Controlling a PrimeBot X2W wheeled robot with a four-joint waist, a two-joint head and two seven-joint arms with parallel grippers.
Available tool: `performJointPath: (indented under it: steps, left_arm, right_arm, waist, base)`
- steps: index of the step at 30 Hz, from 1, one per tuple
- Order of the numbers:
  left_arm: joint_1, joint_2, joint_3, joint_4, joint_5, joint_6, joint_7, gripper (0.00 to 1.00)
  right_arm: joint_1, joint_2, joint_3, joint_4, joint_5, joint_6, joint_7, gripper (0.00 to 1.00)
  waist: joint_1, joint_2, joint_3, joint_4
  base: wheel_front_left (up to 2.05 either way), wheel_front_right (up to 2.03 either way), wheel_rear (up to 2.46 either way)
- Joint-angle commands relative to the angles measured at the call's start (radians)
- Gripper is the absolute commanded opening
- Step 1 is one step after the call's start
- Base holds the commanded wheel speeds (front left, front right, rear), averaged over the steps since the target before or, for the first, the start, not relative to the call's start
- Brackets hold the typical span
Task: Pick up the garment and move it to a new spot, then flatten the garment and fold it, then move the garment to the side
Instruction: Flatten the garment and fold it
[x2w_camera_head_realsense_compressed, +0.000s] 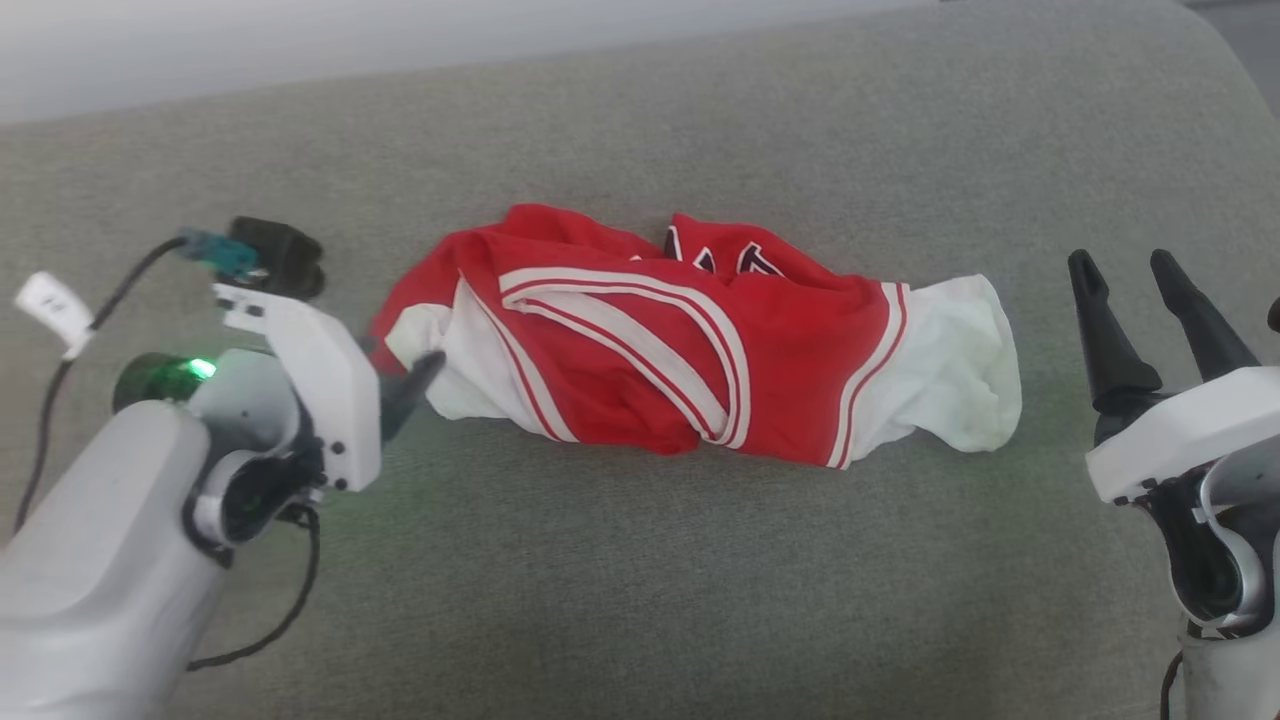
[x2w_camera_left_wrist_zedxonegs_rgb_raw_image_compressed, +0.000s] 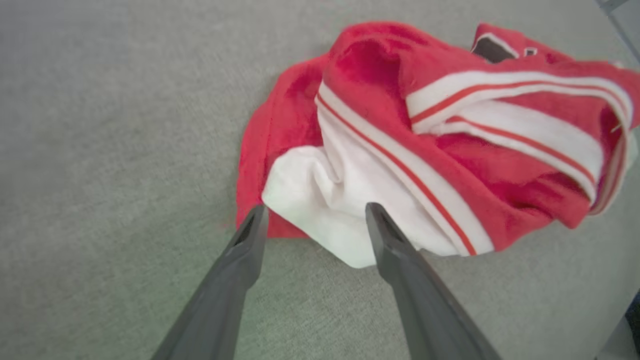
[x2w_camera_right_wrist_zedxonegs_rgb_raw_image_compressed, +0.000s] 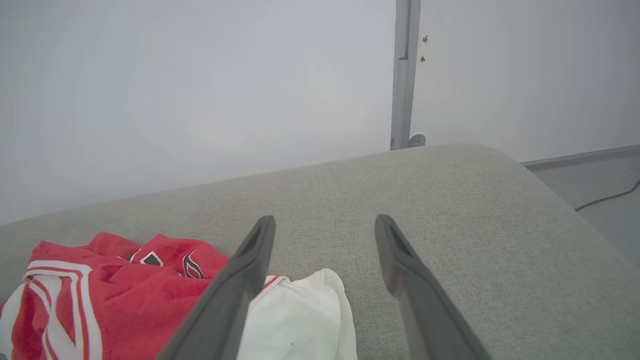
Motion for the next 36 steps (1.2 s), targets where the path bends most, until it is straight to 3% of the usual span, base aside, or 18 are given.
performJointPath:
  steps: [1, 8, 16, 17, 18, 19, 24, 27, 36]
  left_arm:
    - [-0.027, -0.011, -0.016, 0.032, -0.012, 0.019, 0.053, 1.0]
    - [-0.076, -0.045, -0.055, 0.116, -0.013, 0.079, 0.18, 1.0]
    - [-0.113, -0.123, -0.065, 0.229, -0.044, 0.121, 0.229, 1.0]
    - [-0.117, -0.131, -0.064, 0.241, -0.049, 0.125, 0.234, 0.89]
    - [-0.119, -0.139, -0.065, 0.249, -0.056, 0.127, 0.243, 0.16]
    - [-0.123, -0.144, -0.067, 0.253, -0.06, 0.129, 0.249, 0.0]
    - [-0.143, -0.142, -0.056, 0.244, -0.077, 0.118, 0.256, 0.0]
    - [-0.145, -0.112, -0.048, 0.223, -0.062, 0.122, 0.245, 0.0]
    - [-0.005, 0.022, 0.046, 0.007, -0.108, 0.216, 0.254, 0.0]
  right_arm:
    - [0.003, 0.005, 0.0, 0.005, -0.003, -0.001, -0.007, 1.0]
    - [-0.008, 0.012, 0.004, 0.02, -0.003, -0.001, -0.011, 1.0]
    - [-0.031, 0.014, 0.015, 0.035, 0.004, -0.001, -0.018, 1.0]
    - [-0.035, 0.014, 0.016, 0.036, 0.004, -0.001, -0.019, 1.0]
    - [-0.039, 0.014, 0.017, 0.036, 0.005, -0.001, -0.02, 1.0]
    - [-0.04, 0.014, 0.017, 0.037, 0.005, -0.001, -0.021, 1.0]
    - [-0.041, 0.013, 0.01, 0.042, 0.002, -0.001, -0.025, 1.0]
    - [-0.04, 0.01, 0.004, 0.042, 0.002, -0.001, -0.024, 1.0]
    - [-0.02, 0.005, -0.017, 0.026, -0.001, -0.001, -0.011, 1.0]
  waist:
    - [0.0, 0.0, 0.011, -0.01]
    - [0.0, 0.0, 0.027, -0.015]
    - [0.0, 0.0, 0.045, -0.015]
    - [0.0, 0.0, 0.046, -0.015]
    - [0.0, 0.0, 0.047, -0.014]
    - [0.0, 0.0, 0.048, -0.012]
    - [0.0, 0.0, 0.046, 0.002]
    - [0.0, 0.0, 0.042, 0.015]
    - [0.0, 0.0, 0.026, 0.051]
  base:
    - [0.0, 0.0, 0.0]
    - [0.0, 0.0, 0.0]
    - [0.0, 0.0, 0.0]
    - [0.0, 0.0, 0.0]
    - [0.0, 0.0, 0.0]
    - [0.0, 0.0, 0.0]
    - [0.0, 0.0, 0.0]
    - [0.0, 0.0, 0.0]
    - [0.0, 0.0, 0.0]
